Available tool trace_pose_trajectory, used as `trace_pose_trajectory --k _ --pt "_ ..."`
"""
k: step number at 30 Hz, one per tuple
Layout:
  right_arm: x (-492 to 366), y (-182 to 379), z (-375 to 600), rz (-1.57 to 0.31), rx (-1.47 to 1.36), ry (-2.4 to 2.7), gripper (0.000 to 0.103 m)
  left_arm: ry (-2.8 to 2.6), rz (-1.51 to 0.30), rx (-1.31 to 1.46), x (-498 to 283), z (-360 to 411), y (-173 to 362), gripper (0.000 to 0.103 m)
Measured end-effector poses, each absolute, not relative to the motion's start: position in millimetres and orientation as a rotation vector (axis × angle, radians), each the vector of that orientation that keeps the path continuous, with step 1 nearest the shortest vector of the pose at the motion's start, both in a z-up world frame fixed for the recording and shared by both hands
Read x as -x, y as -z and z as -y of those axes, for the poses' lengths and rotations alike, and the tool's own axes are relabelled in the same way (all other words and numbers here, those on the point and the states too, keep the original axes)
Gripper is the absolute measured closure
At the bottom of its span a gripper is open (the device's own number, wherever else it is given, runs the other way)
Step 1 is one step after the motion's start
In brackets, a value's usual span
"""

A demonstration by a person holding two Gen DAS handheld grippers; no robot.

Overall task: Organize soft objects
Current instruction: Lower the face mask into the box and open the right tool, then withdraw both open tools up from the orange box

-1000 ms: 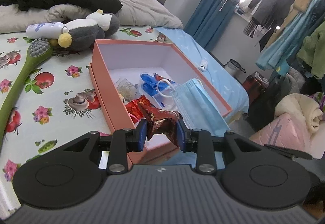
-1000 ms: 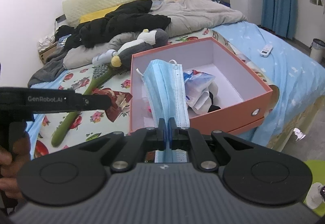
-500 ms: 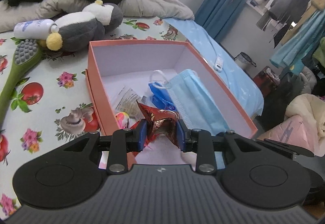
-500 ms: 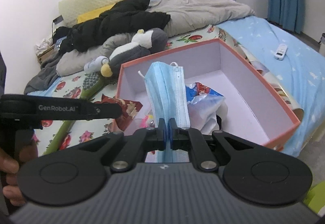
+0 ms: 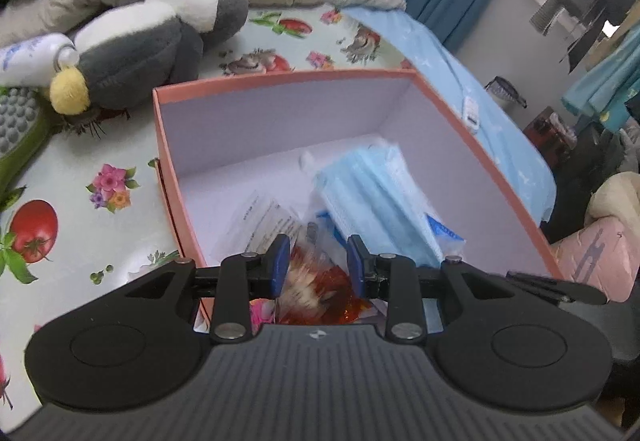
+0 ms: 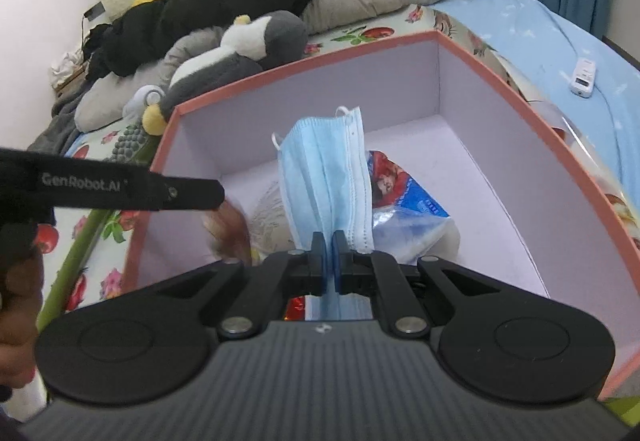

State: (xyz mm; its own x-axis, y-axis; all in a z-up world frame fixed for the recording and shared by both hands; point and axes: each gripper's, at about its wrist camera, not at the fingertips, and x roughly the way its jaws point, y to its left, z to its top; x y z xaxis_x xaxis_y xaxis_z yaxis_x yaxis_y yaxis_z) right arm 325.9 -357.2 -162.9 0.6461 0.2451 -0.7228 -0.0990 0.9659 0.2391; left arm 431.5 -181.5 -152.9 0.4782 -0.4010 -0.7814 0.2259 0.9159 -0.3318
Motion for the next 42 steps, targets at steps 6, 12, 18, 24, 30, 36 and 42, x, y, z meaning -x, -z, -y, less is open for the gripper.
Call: trace_pose_trajectory --k 6,12,18,24,30,36,42 --pt "-347 175 359 -0.884 -0.176 -0.182 0.095 0.39 -1.027 0.194 -453 184 170 0.067" --pt "-351 176 357 -0.895 -0.167 -0.181 0.07 0.389 -1.01 0.191 -455 181 166 0.054" --pt "-338 163 355 -0.874 -0.169 -0.178 0.041 0.378 -0.962 0.19 -434 168 137 0.054" --pt "-306 129 358 -0.805 -0.184 -0.162 0.041 0.387 -0.889 0.191 -393 157 93 0.054" --pt "-264 86 360 -0.705 -0.182 -0.128 0.041 0.413 -0.819 0.191 -345 149 47 0.054" --pt "-222 44 359 -0.604 -0.177 -0.113 0.041 0.451 -0.74 0.169 -293 152 9 0.054" --pt "-180 16 355 -0.535 -0.176 -0.102 0.041 0.481 -0.684 0.157 -243 150 -18 0.054"
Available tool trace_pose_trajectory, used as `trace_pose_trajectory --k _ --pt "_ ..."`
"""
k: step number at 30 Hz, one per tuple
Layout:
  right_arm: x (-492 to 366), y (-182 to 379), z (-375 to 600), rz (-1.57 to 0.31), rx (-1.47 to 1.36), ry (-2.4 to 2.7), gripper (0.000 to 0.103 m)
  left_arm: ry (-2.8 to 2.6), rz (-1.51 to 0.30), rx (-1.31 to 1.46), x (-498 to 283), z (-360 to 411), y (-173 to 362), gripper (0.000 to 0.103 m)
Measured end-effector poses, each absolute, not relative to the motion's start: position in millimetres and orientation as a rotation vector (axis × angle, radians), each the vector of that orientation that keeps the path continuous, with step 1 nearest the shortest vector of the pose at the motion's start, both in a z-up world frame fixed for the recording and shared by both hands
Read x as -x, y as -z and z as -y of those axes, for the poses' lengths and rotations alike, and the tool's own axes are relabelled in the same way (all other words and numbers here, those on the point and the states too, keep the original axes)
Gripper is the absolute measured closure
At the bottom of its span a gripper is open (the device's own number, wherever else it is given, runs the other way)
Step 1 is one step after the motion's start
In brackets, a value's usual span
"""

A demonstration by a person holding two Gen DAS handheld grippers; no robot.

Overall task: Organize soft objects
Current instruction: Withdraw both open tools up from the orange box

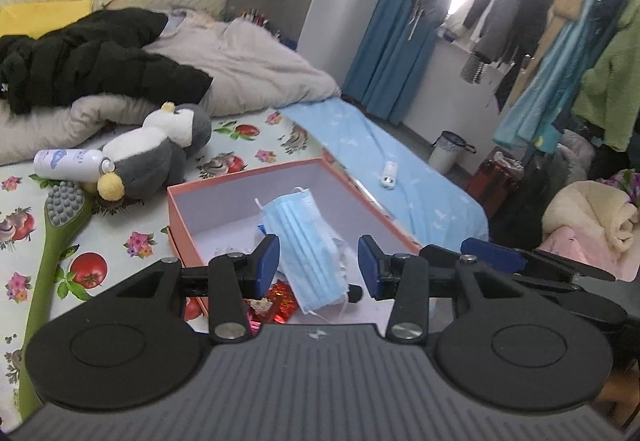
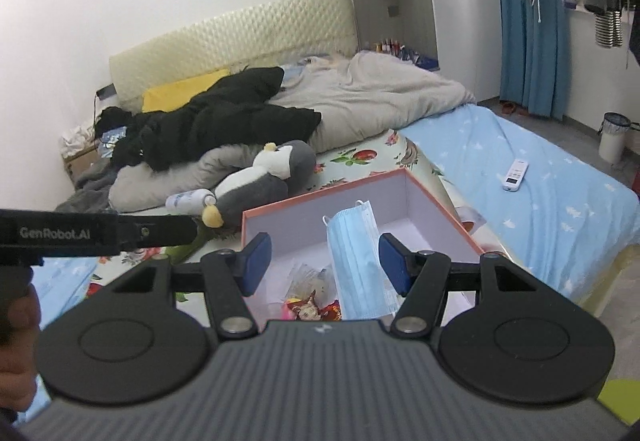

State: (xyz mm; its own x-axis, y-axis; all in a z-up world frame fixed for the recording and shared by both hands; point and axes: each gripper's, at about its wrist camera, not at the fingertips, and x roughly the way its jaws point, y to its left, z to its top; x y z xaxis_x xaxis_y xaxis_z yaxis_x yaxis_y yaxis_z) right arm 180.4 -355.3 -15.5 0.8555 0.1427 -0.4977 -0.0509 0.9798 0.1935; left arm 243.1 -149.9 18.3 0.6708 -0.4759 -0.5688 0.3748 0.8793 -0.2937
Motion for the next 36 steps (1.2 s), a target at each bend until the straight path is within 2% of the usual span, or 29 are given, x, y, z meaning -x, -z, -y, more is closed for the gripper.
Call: trace_pose_trajectory --k 8,20,36 --pt "-133 12 343 -0.535 -0.176 -0.091 0.041 0.49 -0.647 0.159 -183 139 -33 0.053" --pt "-87 27 331 -0.55 -0.172 -0.08 0.041 0.453 -0.646 0.142 -117 131 -18 0.052" --pt "-64 42 327 -0.574 -0.142 -0.017 0.041 0.419 -0.671 0.159 -102 116 -1 0.05"
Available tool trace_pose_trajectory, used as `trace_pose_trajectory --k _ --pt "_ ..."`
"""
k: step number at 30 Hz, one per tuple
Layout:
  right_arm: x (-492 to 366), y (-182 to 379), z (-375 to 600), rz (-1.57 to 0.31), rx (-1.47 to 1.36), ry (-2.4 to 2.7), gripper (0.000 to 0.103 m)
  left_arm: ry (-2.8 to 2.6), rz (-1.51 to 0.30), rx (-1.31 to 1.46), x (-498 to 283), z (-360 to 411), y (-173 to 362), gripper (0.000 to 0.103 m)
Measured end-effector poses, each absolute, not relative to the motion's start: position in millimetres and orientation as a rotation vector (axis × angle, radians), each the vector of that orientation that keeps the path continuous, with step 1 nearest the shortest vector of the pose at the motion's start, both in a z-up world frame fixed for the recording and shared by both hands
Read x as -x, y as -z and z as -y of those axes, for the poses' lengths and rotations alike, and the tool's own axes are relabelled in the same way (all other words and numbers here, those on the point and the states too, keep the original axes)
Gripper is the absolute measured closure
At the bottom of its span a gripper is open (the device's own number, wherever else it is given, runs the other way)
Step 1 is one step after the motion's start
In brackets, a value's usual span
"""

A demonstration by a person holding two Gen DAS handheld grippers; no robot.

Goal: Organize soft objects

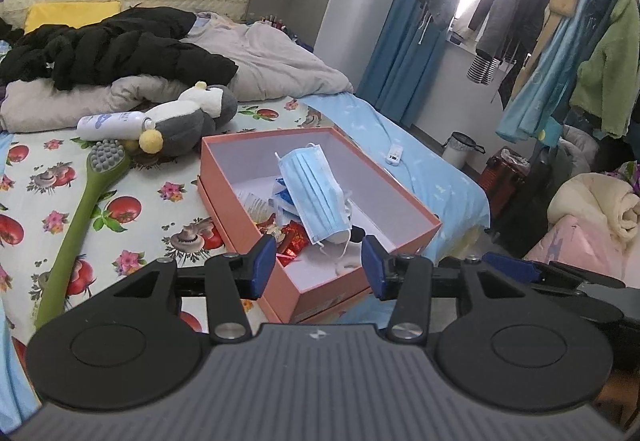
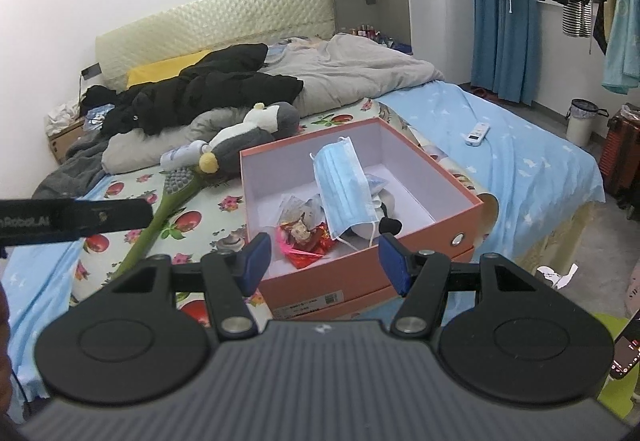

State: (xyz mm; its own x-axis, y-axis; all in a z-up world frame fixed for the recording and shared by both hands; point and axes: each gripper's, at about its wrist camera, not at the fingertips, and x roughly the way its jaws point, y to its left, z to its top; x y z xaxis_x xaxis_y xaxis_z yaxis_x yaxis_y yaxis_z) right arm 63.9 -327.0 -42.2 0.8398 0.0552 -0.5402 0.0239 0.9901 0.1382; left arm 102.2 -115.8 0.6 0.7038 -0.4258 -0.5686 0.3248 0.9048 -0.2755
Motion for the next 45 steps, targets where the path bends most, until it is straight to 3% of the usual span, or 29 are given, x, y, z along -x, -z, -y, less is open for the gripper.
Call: trace_pose_trajectory --k 21,23,24,26,28,34,45 --pt "-64.4 43.6 328.6 -0.595 -0.133 -0.003 0.041 0.426 -0.684 0.148 -105.8 117.9 4.4 0.049" --pt "-64.3 43.6 328.8 -0.596 -0.131 0.007 0.04 0.416 -0.687 0.145 -105.4 118.5 4.7 0.039" --pt "-64.3 44.7 329.9 -0.593 -0.132 0.011 0.037 0.404 -0.683 0.142 -105.4 118.4 5.3 0.028" --pt "-64.9 46.0 332.1 -0.594 -0.137 0.015 0.012 0.389 -0.673 0.136 -105.4 116.7 6.1 0.018" --pt "-64.9 46.5 333.9 -0.583 -0.137 0.027 0.006 0.39 -0.677 0.139 -106.1 115.0 6.9 0.013" --pt "-67.3 48.2 335.1 -0.593 -0.131 0.033 0.006 0.399 -0.681 0.126 -105.8 115.4 6.8 0.004" --pt "-67.1 48.0 336.2 -0.591 -0.138 0.038 0.006 0.396 -0.698 0.104 -106.8 119.7 7.3 0.001"
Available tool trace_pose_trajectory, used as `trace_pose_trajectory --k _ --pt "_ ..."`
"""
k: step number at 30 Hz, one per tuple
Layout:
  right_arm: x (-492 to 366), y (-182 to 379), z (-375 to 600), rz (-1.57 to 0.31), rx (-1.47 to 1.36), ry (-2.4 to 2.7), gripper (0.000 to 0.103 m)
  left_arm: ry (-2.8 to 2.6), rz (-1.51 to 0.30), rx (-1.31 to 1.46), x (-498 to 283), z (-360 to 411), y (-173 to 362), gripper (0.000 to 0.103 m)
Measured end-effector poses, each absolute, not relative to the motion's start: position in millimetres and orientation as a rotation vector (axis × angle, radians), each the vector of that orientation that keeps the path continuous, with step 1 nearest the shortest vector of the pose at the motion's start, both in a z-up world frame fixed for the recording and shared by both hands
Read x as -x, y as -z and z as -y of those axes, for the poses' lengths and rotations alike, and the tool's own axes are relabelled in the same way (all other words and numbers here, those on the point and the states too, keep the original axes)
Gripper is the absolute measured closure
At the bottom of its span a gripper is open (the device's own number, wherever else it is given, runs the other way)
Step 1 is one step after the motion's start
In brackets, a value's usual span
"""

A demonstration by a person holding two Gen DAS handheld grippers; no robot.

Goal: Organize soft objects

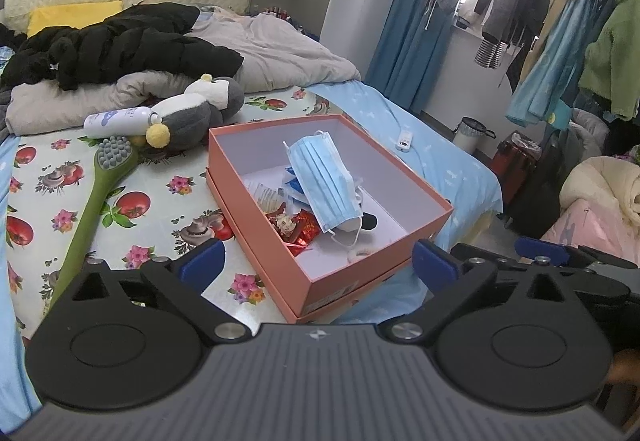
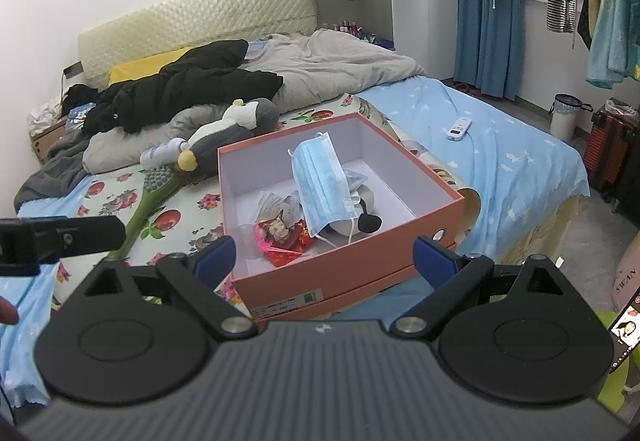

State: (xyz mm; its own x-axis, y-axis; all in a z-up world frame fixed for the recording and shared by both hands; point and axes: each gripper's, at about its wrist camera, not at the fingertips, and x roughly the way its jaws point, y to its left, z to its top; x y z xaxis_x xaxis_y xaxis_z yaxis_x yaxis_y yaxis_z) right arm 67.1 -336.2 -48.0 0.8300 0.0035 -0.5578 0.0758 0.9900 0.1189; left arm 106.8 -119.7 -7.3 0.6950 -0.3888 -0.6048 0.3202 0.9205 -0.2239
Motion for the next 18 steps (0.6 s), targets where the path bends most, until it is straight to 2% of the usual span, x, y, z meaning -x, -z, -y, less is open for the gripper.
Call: trace_pose_trajectory --k 18 --pt "-66.8 47.8 333.8 -0.59 -0.134 0.033 0.006 0.366 -0.711 0.088 -107.9 120.7 6.3 0.001"
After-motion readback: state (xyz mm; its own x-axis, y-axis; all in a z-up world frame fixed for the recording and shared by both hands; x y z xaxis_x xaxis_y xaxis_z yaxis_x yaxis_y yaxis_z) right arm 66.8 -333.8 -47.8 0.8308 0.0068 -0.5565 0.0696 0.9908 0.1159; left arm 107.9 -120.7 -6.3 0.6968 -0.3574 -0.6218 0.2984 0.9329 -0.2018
